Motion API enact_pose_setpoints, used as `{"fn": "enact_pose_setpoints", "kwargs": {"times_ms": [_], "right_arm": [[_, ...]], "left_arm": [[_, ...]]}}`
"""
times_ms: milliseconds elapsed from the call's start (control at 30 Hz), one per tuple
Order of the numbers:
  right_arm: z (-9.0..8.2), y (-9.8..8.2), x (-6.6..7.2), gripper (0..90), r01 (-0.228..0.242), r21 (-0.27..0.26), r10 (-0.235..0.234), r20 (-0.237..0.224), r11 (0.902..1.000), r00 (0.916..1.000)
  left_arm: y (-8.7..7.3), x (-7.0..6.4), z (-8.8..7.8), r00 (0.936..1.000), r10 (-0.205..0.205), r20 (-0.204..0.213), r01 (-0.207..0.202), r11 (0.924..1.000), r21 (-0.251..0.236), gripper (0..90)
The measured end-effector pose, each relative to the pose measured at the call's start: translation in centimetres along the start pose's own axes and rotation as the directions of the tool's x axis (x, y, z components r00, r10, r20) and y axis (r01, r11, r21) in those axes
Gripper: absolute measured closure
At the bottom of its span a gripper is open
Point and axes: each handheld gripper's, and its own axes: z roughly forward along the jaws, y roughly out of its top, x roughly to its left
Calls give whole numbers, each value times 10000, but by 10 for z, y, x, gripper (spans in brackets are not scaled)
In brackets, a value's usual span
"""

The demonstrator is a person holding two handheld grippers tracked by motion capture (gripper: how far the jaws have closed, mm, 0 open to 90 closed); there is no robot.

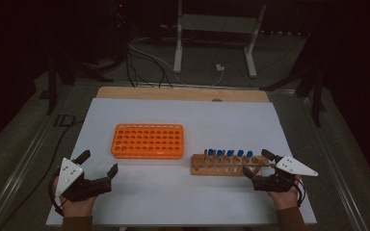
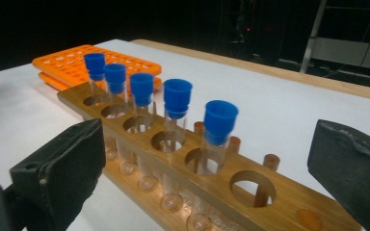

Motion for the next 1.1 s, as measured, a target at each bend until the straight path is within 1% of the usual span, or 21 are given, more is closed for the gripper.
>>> {"fn": "enact_pose_setpoints", "kwargs": {"times_ms": [67,167,200,233,267,300,467,500,567,800,933,1033,1100], "right_arm": [[0,0,-1,5,-44,-120,43,-114,9999,9999],[0,1,-2,5,-106,-204,103,-137,9997,9999],[0,1,-2,5,-106,-204,103,-137,9997,9999],[1,1,-2,5,-254,-133,251,-165,9996,9995],[1,2,-2,5,-273,-115,271,-198,9996,9994],[1,3,-1,5,-264,-88,263,-178,9996,9995],[1,9,-1,6,-292,-33,291,-251,9996,9993],[1,10,-1,23,-244,-80,242,-225,9997,9995],[0,11,-1,26,-263,-167,259,-241,9995,9994],[-2,9,-2,25,-384,-194,382,-103,9991,9992],[-5,8,-3,22,-524,-16,524,49,9986,9986],[-5,8,-3,22,-503,43,502,105,9987,9987],[-5,11,-2,50,-311,164,308,154,9994,9994]], "left_arm": [[-1,-1,0,10000,11,-46,-11,10000,29,12],[-1,-2,0,9998,43,-194,-42,10000,69,12],[-1,-2,0,9998,43,-194,-42,10000,69,11],[-1,-2,0,9998,40,-191,-39,10000,58,12],[-1,-3,0,9998,14,-180,-13,10000,48,12],[-1,-3,0,9997,13,-251,-12,10000,35,12],[-2,-2,-1,9996,-49,-284,50,10000,17,12],[-2,-2,-1,9996,-89,-279,88,10000,-7,12],[-2,-2,-1,9996,-138,-259,137,9999,-25,12],[-2,-3,0,9998,-48,-186,47,10000,-28,12],[-2,-4,1,9999,25,-165,-25,10000,2,12],[-3,-5,1,9999,27,-158,-27,10000,7,12],[-3,-5,1,9999,8,-162,-8,10000,6,12]]}}
